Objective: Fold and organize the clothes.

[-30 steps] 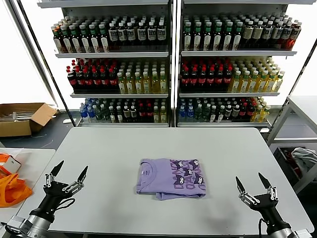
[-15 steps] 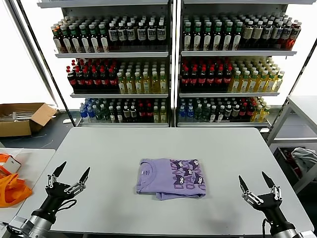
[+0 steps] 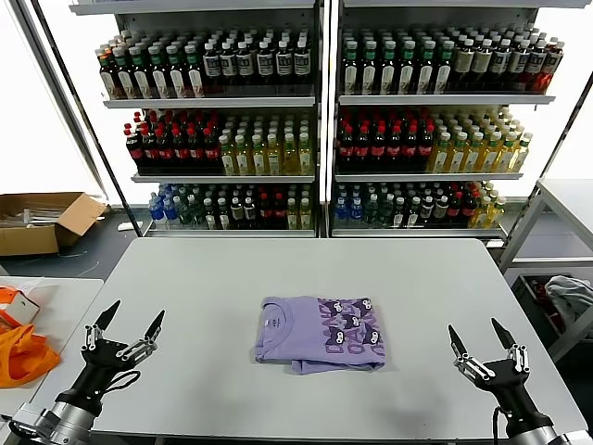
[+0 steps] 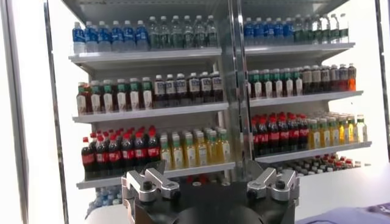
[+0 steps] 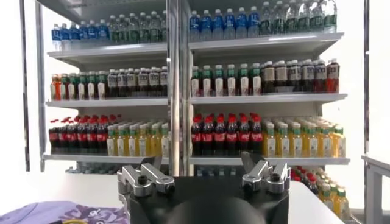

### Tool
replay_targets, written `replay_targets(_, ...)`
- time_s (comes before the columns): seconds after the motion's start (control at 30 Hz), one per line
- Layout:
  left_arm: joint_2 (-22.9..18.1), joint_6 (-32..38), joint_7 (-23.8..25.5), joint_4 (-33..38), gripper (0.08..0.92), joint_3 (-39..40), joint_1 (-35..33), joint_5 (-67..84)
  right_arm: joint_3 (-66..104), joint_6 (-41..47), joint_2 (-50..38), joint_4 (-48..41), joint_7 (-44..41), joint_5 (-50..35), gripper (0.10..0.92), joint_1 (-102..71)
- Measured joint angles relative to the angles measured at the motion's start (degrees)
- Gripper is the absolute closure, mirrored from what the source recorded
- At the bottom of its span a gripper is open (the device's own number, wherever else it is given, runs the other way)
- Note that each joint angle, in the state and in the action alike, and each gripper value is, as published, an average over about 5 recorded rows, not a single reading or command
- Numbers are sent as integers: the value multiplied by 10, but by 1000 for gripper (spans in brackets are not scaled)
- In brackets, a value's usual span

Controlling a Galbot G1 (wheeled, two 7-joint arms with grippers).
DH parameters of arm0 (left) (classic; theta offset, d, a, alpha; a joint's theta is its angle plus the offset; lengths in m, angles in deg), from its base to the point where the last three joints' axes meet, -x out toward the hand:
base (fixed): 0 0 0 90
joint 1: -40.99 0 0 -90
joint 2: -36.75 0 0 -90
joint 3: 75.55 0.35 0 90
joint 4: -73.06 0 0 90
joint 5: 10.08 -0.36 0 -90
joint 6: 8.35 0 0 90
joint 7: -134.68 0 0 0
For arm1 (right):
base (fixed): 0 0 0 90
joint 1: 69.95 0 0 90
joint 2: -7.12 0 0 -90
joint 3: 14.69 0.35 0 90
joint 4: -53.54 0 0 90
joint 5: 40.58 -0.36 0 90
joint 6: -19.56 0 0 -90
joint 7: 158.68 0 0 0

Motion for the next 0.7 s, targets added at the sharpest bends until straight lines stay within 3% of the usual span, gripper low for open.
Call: replay_targets(0.7, -3, 4, 1, 0, 177, -5, 0, 4, 2, -19, 2, 0, -5, 3, 203, -1)
